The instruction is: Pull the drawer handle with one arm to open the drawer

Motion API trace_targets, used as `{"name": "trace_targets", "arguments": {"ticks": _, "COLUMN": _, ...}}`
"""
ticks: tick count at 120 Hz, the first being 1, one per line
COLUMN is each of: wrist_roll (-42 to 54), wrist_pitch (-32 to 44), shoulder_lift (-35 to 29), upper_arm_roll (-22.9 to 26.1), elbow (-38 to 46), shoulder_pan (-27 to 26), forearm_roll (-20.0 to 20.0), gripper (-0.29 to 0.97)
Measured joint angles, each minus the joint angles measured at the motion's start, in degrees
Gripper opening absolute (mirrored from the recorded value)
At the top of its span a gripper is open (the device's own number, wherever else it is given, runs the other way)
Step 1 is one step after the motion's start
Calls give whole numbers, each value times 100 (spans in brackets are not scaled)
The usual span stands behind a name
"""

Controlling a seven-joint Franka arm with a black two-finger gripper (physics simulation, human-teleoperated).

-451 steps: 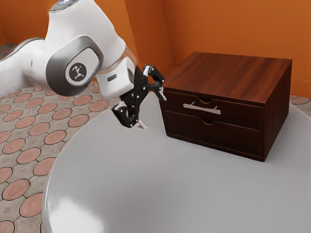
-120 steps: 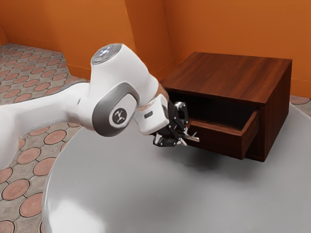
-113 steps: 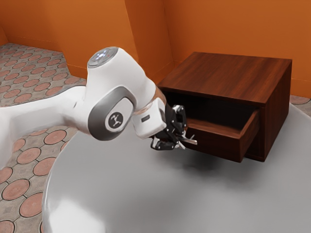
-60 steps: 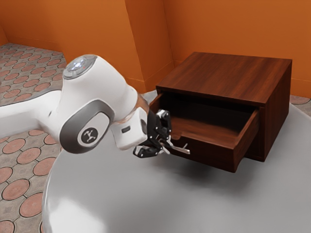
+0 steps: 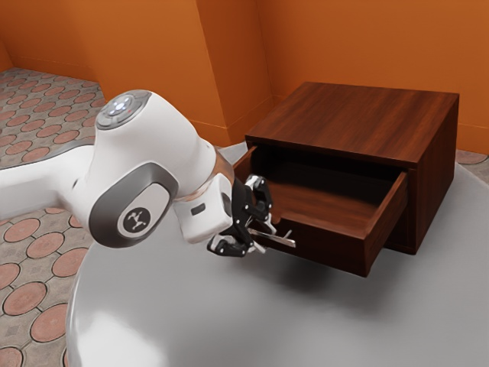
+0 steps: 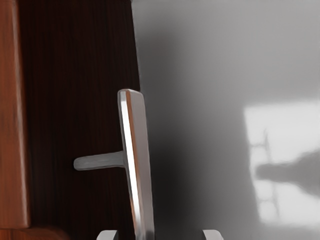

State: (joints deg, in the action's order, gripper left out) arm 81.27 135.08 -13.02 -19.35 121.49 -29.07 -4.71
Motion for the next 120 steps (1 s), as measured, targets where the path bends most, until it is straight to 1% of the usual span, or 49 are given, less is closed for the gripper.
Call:
{"name": "trace_targets", "arguments": {"ticks": 12, "wrist_roll": -31, "wrist_pitch": -29, "shoulder_lift": -79, "upper_arm_roll": 35, "elbow": -6, "shoulder_pan": -2, "forearm_roll": -1, "gripper": 22}}
{"name": "trace_targets", "arguments": {"ticks": 27, "wrist_roll": -66, "wrist_pitch": -199, "shoulder_lift": -335, "upper_arm_roll": 172, "elbow": -163, "shoulder_pan": 7, "forearm_roll": 17, "gripper": 25}}
{"name": "trace_targets", "arguments": {"ticks": 34, "wrist_roll": -80, "wrist_pitch": -516, "shoulder_lift": -345, "upper_arm_roll": 270, "elbow": -679, "shoulder_pan": 16, "forearm_roll": 71, "gripper": 27}}
{"name": "trace_targets", "arguments": {"ticks": 41, "wrist_roll": -94, "wrist_pitch": -964, "shoulder_lift": -327, "upper_arm_roll": 303, "elbow": -1213, "shoulder_pan": 108, "forearm_roll": 234, "gripper": 29}}
{"name": "trace_targets", "arguments": {"ticks": 48, "wrist_roll": -108, "wrist_pitch": -1437, "shoulder_lift": -247, "upper_arm_roll": 295, "elbow": -1607, "shoulder_pan": 279, "forearm_roll": 393, "gripper": 35}}
{"name": "trace_targets", "arguments": {"ticks": 58, "wrist_roll": -127, "wrist_pitch": -2232, "shoulder_lift": 114, "upper_arm_roll": 279, "elbow": -2418, "shoulder_pan": 680, "forearm_roll": 628, "gripper": 46}}
{"name": "trace_targets", "arguments": {"ticks": 63, "wrist_roll": -135, "wrist_pitch": -2667, "shoulder_lift": 477, "upper_arm_roll": 275, "elbow": -2946, "shoulder_pan": 899, "forearm_roll": 739, "gripper": 50}}
{"name": "trace_targets", "arguments": {"ticks": 73, "wrist_roll": -151, "wrist_pitch": -3431, "shoulder_lift": 1178, "upper_arm_roll": 273, "elbow": -3906, "shoulder_pan": 1156, "forearm_roll": 875, "gripper": 56}}
{"name": "trace_targets", "arguments": {"ticks": 78, "wrist_roll": -159, "wrist_pitch": -3748, "shoulder_lift": 1447, "upper_arm_roll": 276, "elbow": -4221, "shoulder_pan": 1244, "forearm_roll": 913, "gripper": 58}}
{"name": "trace_targets", "arguments": {"ticks": 88, "wrist_roll": -229, "wrist_pitch": -4214, "shoulder_lift": 1781, "upper_arm_roll": 281, "elbow": -4525, "shoulder_pan": 1366, "forearm_roll": 944, "gripper": 61}}
{"name": "trace_targets", "arguments": {"ticks": 99, "wrist_roll": -311, "wrist_pitch": -4533, "shoulder_lift": 2119, "upper_arm_roll": 289, "elbow": -4845, "shoulder_pan": 1498, "forearm_roll": 956, "gripper": 64}}
{"name": "trace_targets", "arguments": {"ticks": 120, "wrist_roll": -439, "wrist_pitch": -4858, "shoulder_lift": 2222, "upper_arm_roll": 308, "elbow": -4943, "shoulder_pan": 1635, "forearm_roll": 963, "gripper": 66}}
